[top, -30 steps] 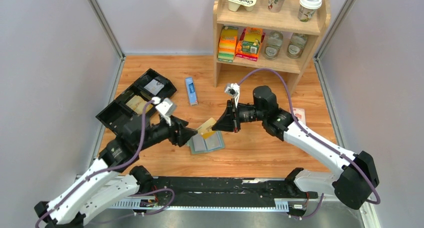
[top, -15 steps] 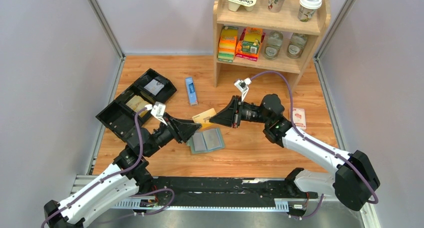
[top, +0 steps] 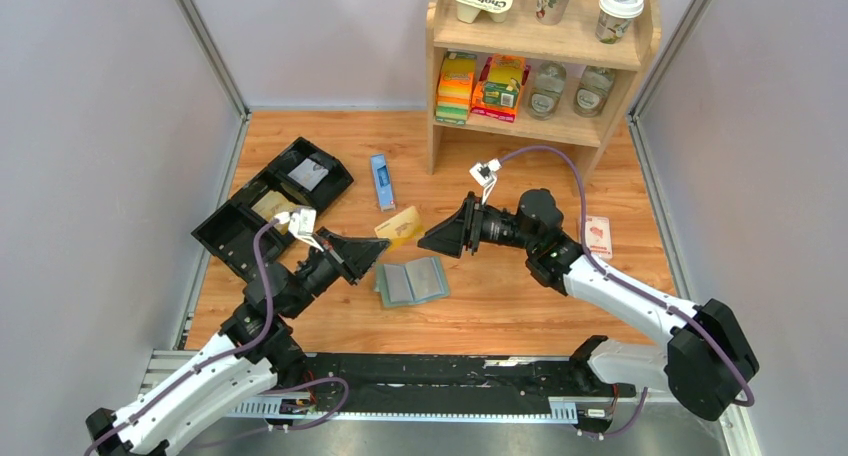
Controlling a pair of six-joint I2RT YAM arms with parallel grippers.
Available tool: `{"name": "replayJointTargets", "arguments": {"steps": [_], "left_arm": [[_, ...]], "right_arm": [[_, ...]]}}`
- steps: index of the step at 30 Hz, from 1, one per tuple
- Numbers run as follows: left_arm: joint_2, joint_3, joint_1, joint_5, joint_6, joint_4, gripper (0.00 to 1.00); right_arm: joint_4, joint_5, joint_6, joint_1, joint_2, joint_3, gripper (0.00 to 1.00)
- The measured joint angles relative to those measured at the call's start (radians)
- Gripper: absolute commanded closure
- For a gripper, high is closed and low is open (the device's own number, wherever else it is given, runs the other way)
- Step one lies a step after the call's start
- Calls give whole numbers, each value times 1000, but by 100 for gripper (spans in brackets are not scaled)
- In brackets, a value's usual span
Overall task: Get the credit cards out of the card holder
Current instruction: Place the credit card in the storage box.
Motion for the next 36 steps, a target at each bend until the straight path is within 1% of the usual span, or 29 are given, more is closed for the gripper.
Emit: {"name": "replayJointTargets", "arguments": {"steps": [3,5,6,7,10,14,18,21,25,28,33,34,36], "left_arm": [[-49,27,0,-93,43,-122,100],[-90,50,0,-172,83,-211,100],[-111,58,0,-213,101,-254,100],[-132,65,0,-255,121,-291,100],[-183,82,0,-397,169,-404,100],[-199,91,5,-559,198,-523,100],[-169,91,39,-626,208,-594,100],[-79,94,119,-599,208,-595,100],[81,117,289,-472,208,-574,100],[182,150,441,-356,205,-550,100],[294,175,775,-148,148,-476,100],[315,183,826,-121,135,-473,100],[366,208,890,-87,111,-475,100]], "right_arm": [[-149,55,-80,0,-19,6,19],[-235,96,-132,0,-40,10,10],[-274,115,-155,0,-53,10,4],[-312,137,-177,0,-69,10,0],[-391,188,-230,-1,-111,10,0],[-454,237,-275,-1,-144,10,0],[-500,266,-301,-1,-149,9,0],[-533,278,-314,-1,-149,8,0],[-560,285,-325,-1,-150,8,0],[-570,286,-327,-1,-159,5,0],[-571,289,-331,-1,-183,-9,0],[-573,290,-332,-1,-187,-10,0],[-574,290,-334,-1,-195,-10,0]]}}
